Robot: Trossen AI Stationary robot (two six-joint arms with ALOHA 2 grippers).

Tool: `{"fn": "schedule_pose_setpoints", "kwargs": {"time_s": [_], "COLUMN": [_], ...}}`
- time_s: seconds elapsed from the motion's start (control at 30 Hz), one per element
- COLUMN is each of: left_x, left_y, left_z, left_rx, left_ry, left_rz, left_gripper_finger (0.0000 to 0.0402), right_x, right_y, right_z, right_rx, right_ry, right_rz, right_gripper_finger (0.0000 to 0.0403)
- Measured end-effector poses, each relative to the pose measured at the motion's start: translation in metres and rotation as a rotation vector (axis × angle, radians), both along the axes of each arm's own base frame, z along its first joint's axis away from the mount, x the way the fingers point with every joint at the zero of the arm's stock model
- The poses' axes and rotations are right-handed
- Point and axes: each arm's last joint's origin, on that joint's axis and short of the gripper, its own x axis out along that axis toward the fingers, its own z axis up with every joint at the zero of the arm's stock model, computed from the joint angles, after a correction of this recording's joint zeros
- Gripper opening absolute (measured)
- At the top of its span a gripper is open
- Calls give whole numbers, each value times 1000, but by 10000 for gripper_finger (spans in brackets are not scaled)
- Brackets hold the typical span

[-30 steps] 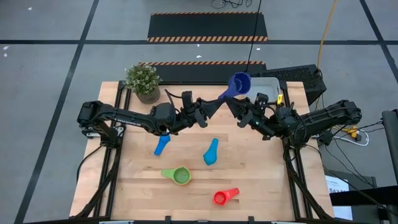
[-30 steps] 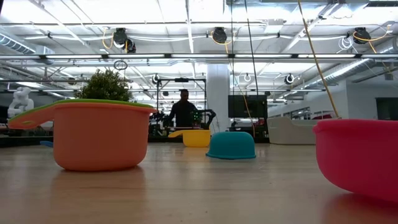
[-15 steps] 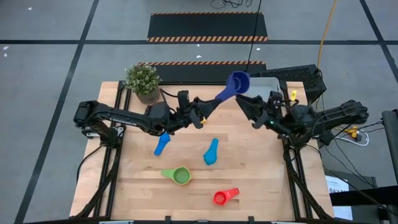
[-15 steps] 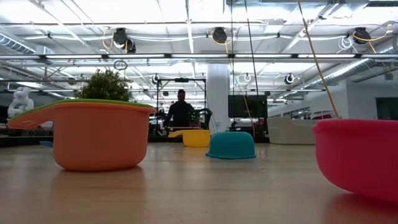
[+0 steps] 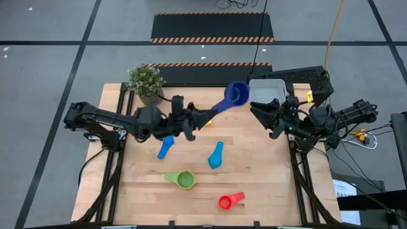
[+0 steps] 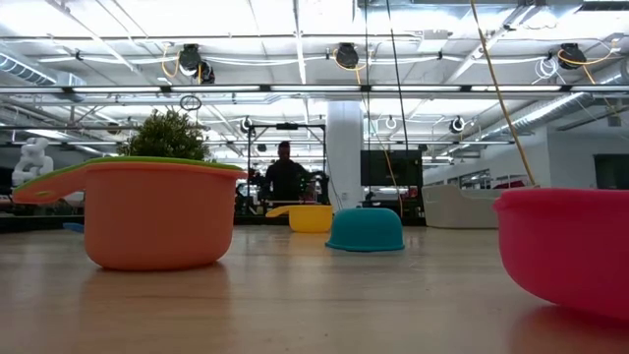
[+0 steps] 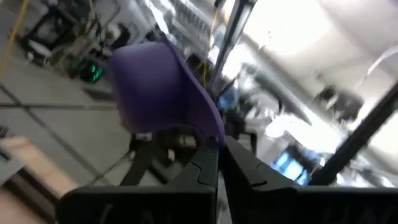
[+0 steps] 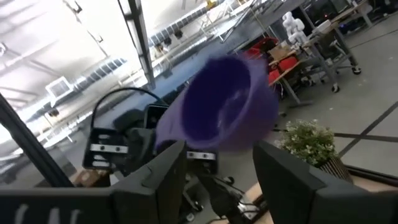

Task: Nest measuring cups in basket
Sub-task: Stack the dark blue measuring cup on the green measuring cup

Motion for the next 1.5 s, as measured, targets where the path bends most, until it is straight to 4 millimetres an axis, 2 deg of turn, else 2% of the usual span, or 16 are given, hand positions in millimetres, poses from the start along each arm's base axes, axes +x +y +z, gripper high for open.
{"fn": "schedule_pose_setpoints", "kwargs": {"time_s": [0.27,0.47,0.77,1.0,1.23,1.5], "left_x": [-23,-41,-65,-82,-103,-134], "left_y": [-29,-60,-108,-134,-134,-109], "left_z": [10,10,0,-17,-23,-19], "left_rx": [25,28,-51,-147,-207,-211], "left_ry": [41,93,207,388,537,598], "left_rz": [-98,-213,-411,-513,-534,-525], "left_gripper_finger": [6,7,7,7,7,7], "right_x": [-21,-35,-43,-43,-40,-38], "right_y": [-4,-9,-12,-12,-10,-3], "right_z": [2,-2,-2,-2,-4,-9], "right_rx": [-34,-23,19,18,3,-8], "right_ry": [42,92,90,92,105,118], "right_rz": [13,28,40,40,76,133], "right_gripper_finger": [180,180,180,180,180,180]}}
